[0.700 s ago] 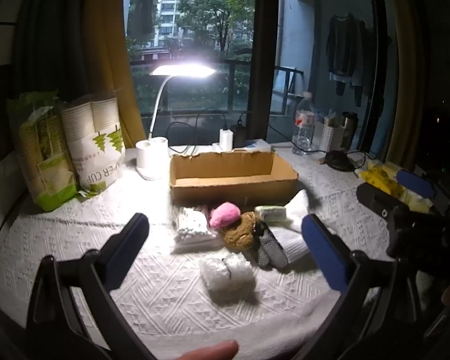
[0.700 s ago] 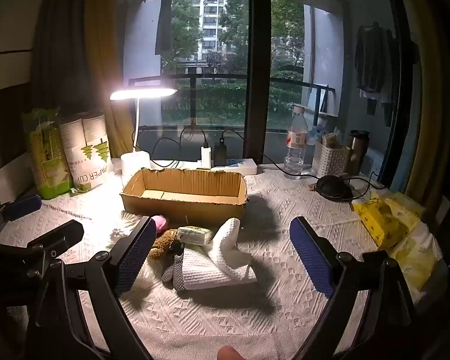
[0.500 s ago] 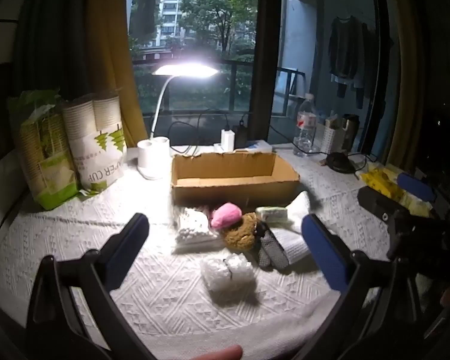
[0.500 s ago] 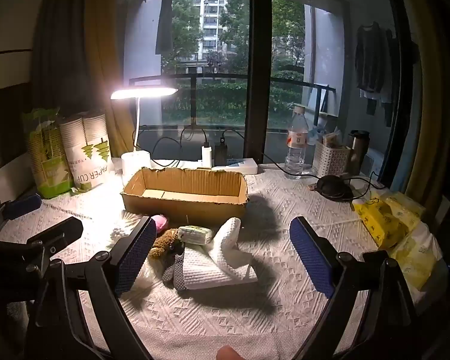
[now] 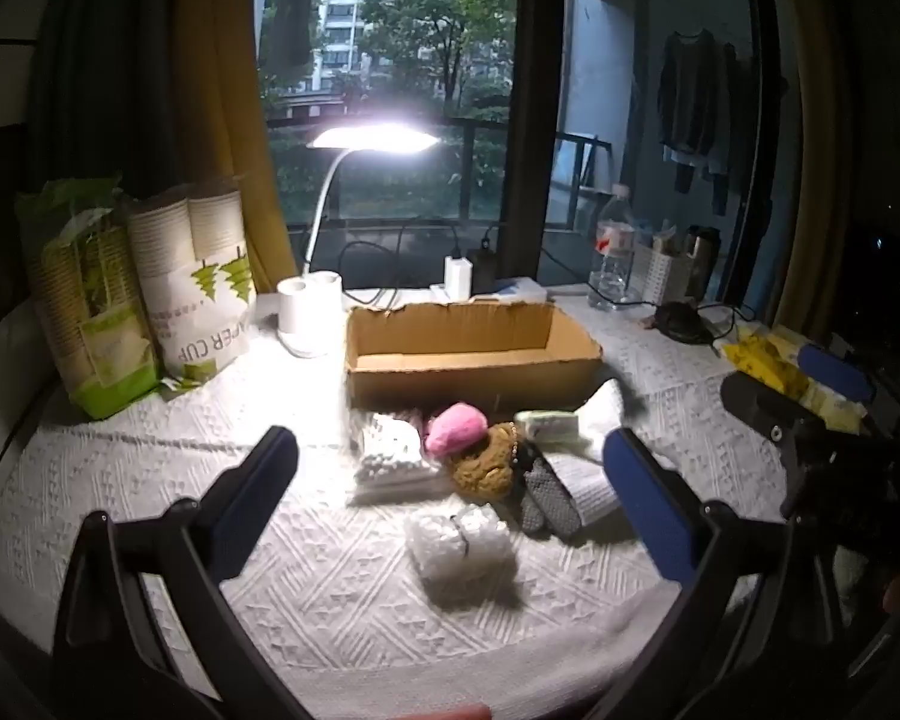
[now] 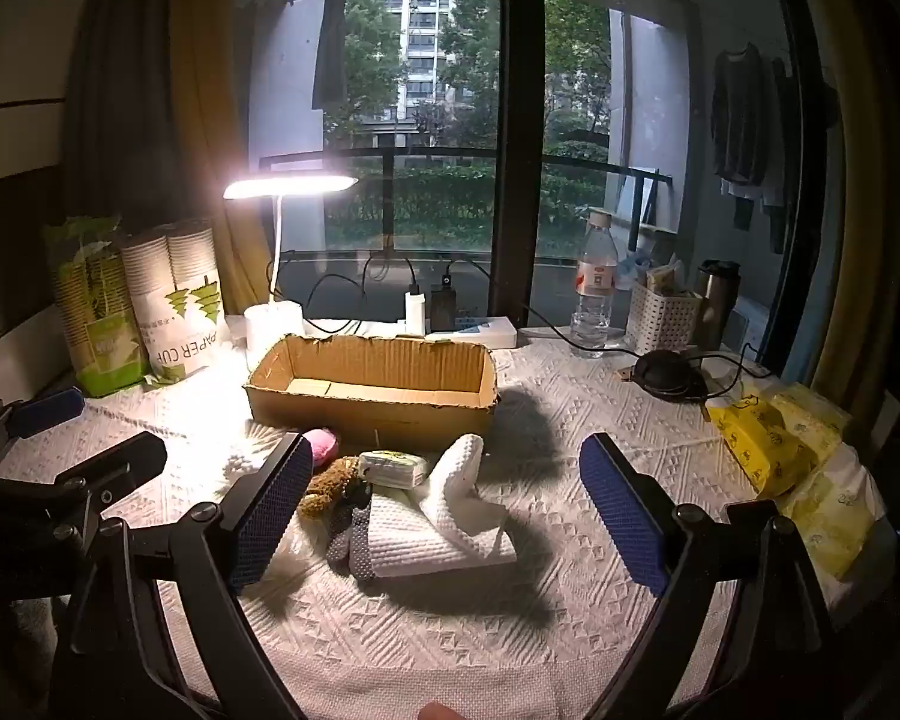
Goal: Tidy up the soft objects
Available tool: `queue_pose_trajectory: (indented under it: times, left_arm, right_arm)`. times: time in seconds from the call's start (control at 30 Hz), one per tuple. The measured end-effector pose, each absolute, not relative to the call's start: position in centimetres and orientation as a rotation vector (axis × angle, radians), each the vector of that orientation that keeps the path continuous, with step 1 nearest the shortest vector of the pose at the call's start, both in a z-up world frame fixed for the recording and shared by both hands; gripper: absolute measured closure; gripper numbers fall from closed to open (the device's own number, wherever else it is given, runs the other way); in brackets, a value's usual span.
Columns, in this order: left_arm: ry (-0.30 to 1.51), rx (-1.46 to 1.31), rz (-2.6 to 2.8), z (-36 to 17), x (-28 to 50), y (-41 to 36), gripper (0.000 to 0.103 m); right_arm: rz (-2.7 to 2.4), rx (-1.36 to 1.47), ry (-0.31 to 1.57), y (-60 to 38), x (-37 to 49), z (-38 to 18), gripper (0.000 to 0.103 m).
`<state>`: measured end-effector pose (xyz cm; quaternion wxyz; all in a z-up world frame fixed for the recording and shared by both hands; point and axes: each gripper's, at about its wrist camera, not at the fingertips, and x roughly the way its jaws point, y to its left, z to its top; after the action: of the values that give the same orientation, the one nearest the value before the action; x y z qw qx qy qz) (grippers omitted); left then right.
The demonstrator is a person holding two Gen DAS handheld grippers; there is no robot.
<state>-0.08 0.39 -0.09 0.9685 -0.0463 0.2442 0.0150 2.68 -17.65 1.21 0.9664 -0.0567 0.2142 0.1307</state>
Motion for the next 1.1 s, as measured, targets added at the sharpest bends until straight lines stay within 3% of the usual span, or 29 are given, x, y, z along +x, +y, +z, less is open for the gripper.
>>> queue_pose_trajectory:
  times: [1.1]
  left_arm:
    - [0.495, -0.087, 0.048, 0.01, -0.3, 0.09, 0.001]
  right_arm:
    - [0.268, -0.114, 0.438, -17.71, 2.67, 0.95, 0.01]
